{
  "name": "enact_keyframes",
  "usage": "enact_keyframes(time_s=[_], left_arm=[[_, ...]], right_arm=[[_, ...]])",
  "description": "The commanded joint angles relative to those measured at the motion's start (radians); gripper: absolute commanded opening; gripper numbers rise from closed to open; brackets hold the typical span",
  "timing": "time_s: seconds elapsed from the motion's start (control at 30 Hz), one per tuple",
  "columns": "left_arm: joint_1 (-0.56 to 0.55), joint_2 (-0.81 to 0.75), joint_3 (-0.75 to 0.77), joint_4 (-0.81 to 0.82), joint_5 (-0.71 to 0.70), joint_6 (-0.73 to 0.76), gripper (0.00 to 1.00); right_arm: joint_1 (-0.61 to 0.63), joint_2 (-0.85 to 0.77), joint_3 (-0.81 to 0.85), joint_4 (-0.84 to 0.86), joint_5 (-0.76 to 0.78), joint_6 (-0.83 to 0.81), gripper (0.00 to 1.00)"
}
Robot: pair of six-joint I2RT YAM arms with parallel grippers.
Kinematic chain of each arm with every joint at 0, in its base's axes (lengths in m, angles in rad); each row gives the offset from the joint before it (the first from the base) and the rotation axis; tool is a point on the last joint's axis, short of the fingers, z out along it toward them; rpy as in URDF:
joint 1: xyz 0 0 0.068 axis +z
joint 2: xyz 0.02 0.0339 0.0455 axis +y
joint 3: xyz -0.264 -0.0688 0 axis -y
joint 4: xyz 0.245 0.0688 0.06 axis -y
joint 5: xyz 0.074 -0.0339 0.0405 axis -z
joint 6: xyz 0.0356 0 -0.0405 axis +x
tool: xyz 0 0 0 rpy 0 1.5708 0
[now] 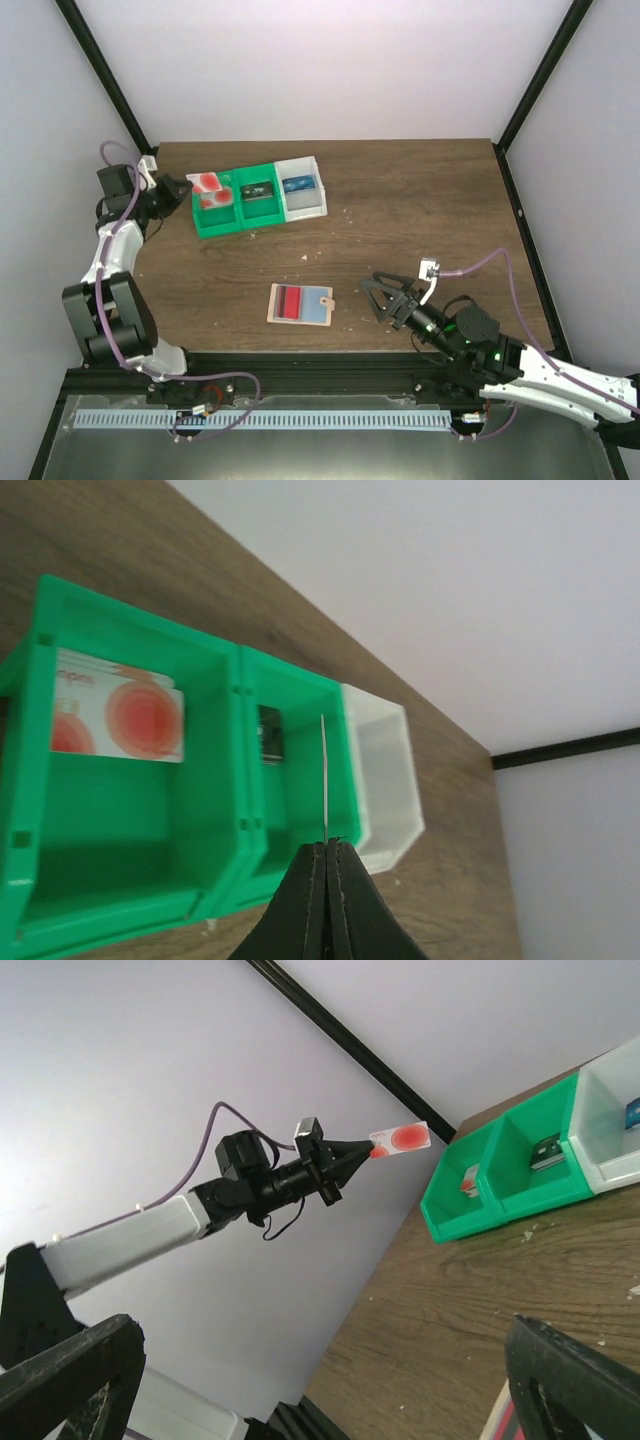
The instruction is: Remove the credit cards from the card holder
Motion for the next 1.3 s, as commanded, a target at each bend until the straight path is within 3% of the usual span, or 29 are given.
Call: enact_keyframes(time_s=[0.0,0.57,1.27], left_arm=[[0.0,0.117,0.087,-0.093,-0.07,0.074,0.0],[-0.047,0.513,0.458,-0.261,-0.134,0.164,0.0],[-0.095,0.668,0.599,-0.316,-0.151,0.181,0.0]], right_arm=[[0.005,-0.01,0.068,-0.084,0.024,-0.061,1.0],[0.004,0.127,0.094,-0.004,0.124,-0.166,1.0],[0.004,0.206,0.109,0.049,0.147,-0.182,1.0]])
